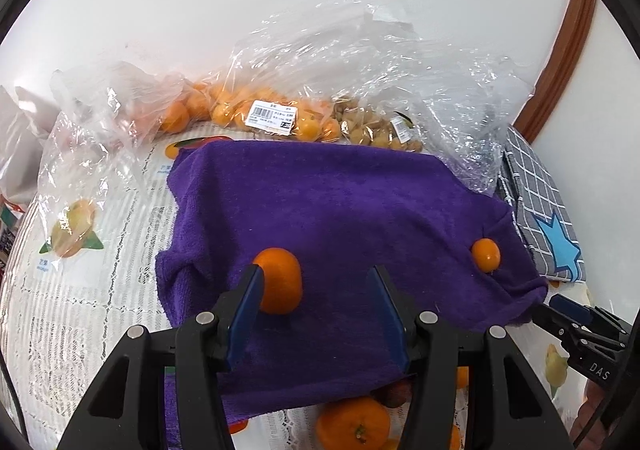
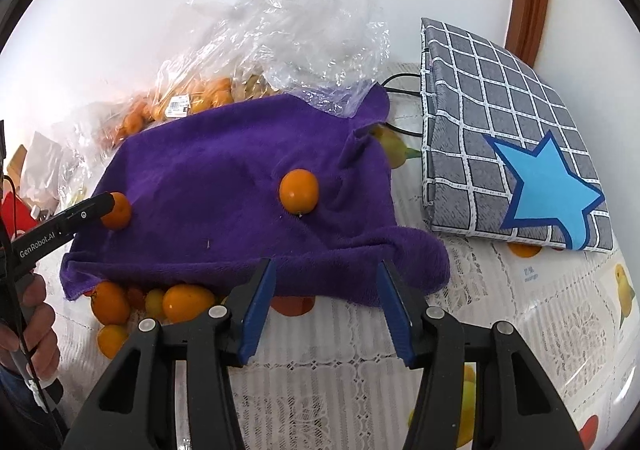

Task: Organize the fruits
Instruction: 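Withdraw both open grippers from the towel back toward the fruit row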

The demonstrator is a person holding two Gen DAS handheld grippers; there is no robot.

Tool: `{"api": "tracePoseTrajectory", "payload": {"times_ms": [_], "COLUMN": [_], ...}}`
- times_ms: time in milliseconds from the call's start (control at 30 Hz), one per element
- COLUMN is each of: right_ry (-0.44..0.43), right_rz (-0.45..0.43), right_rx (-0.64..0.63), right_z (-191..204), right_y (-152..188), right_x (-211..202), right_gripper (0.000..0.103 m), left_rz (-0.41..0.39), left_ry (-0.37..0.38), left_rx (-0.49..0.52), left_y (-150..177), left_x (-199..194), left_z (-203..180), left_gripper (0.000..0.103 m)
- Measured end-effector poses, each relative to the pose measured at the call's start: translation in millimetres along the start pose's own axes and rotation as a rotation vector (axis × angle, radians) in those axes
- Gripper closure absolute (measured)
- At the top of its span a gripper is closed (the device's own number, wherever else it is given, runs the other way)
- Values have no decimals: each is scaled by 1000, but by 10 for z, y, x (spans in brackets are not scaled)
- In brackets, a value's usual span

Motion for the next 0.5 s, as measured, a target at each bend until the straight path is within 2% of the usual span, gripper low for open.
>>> {"api": "tracePoseTrajectory", "payload": {"times_ms": [267,500], "right_ry": [-14,-8], "right_rz": [10,-28], "right_rx": [7,-7], "right_z": [27,71], "right_y": [55,54], "right_x": [-33,-87], "right_gripper": [50,50], "left_rz": [-25,8], "left_ry": [39,21], "left_rx": [8,5], "left_y": [-19,17], "left_x": [-69,5], "left_z": [-35,-17], "left_gripper": [52,52]}}
Point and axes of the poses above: each gripper's, at about its wrist camera, not at the fingertips, and x roughly the way its jaws point, z to its left, y to its underside, the point moved 7 cm from there along x, roughly the way its jaws point, and after that the axes turned 11 degrees about -x, right-handed, at the moved point
